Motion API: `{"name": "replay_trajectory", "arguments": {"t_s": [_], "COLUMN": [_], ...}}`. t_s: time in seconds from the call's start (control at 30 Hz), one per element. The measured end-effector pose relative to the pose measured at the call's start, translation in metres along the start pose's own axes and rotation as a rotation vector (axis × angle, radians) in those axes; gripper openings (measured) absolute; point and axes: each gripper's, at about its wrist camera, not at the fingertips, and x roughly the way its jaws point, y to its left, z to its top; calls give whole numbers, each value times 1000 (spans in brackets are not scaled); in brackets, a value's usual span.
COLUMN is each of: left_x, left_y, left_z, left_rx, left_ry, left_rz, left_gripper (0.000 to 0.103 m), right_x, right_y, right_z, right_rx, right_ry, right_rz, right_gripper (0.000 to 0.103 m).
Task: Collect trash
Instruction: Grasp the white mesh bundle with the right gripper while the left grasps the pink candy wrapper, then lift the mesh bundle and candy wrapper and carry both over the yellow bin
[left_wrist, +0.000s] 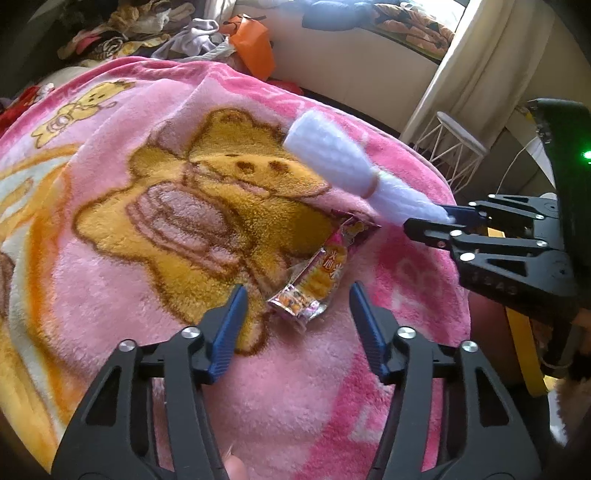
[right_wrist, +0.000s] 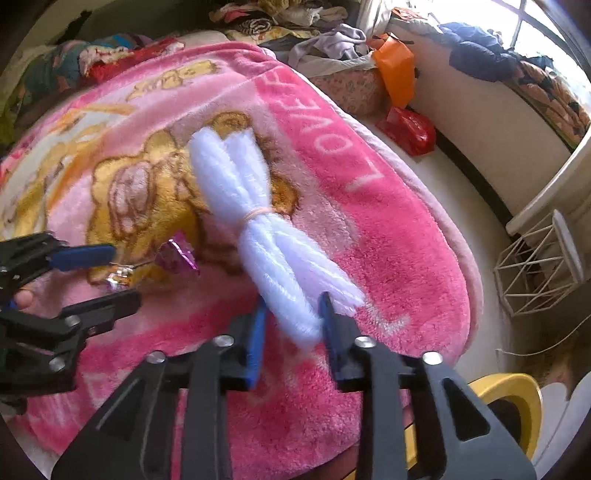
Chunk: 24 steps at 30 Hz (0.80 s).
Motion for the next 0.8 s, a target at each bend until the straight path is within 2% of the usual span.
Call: {"name": "replay_trajectory", "arguments": {"t_s": [0.07,0.2,0.47,0.8], "left_x": [2,7,5,-9], "left_y": [-3,-9,-15,-30], "left_z": [0,-1,-1,0], "left_rx": [11,33,29,-18], "left_ry": [4,20,34,16], "left_rz": [1,7,-13,-65], "left_gripper": [37,31,15,13], "right_x": [-6,-23,-58,-96], "right_y": [-7,-21,-29,-42], "right_z": [-3,-10,-34,-68], "right_rx": [50,178,296,397], "right_ry": [-16,-66,-158,-232], "right_rz": [21,84,118,138], "right_gripper": [20,17,17,16]}}
